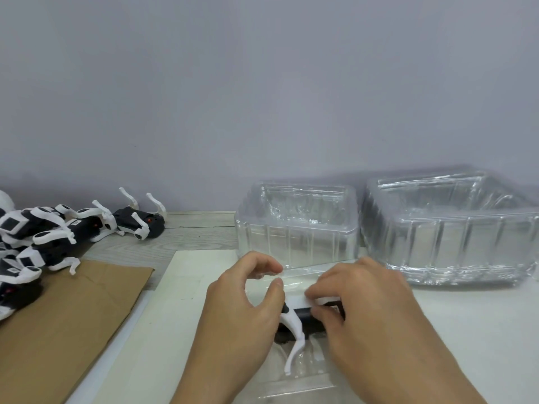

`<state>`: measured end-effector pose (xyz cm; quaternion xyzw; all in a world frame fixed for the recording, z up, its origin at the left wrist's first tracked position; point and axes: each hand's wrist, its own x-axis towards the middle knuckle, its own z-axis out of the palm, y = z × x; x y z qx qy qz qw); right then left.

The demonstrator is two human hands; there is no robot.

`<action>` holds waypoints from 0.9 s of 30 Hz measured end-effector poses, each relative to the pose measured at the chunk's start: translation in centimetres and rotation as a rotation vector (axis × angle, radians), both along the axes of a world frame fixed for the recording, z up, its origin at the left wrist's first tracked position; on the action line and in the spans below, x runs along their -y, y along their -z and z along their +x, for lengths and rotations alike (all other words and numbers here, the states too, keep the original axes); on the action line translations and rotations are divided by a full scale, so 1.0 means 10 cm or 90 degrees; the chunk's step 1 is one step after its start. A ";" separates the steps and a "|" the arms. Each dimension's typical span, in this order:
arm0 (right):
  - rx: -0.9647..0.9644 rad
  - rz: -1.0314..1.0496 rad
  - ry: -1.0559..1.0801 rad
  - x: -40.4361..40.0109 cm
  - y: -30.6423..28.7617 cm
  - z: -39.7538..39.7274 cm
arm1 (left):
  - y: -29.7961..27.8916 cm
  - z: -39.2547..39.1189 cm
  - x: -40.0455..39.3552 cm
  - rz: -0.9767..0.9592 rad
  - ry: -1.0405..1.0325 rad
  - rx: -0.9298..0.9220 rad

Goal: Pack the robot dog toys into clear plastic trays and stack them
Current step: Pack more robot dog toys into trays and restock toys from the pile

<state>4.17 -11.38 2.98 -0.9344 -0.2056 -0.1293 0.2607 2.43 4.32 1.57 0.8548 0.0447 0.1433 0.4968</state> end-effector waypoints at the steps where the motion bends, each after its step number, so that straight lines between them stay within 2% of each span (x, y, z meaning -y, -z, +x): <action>1: -0.007 -0.007 0.017 0.03 0.01 0.01 | -0.01 -0.01 0.00 0.012 0.007 -0.011; 8: -0.059 -0.028 0.049 0.08 0.04 0.06 | -0.10 -0.08 0.09 0.111 0.022 -0.088; 12: -0.045 -0.009 0.063 0.07 0.09 0.05 | -0.12 -0.10 0.18 0.222 -0.010 -0.114; 15: -0.035 -0.005 0.064 0.07 0.11 0.05 | -0.15 -0.10 0.20 0.214 -0.024 -0.112; 21: -0.045 0.007 0.032 0.13 0.07 0.06 | -0.16 -0.10 0.12 0.215 0.046 -0.099; 27: -0.027 0.112 0.065 0.31 -0.02 0.11 | -0.13 -0.08 0.08 0.219 0.060 -0.076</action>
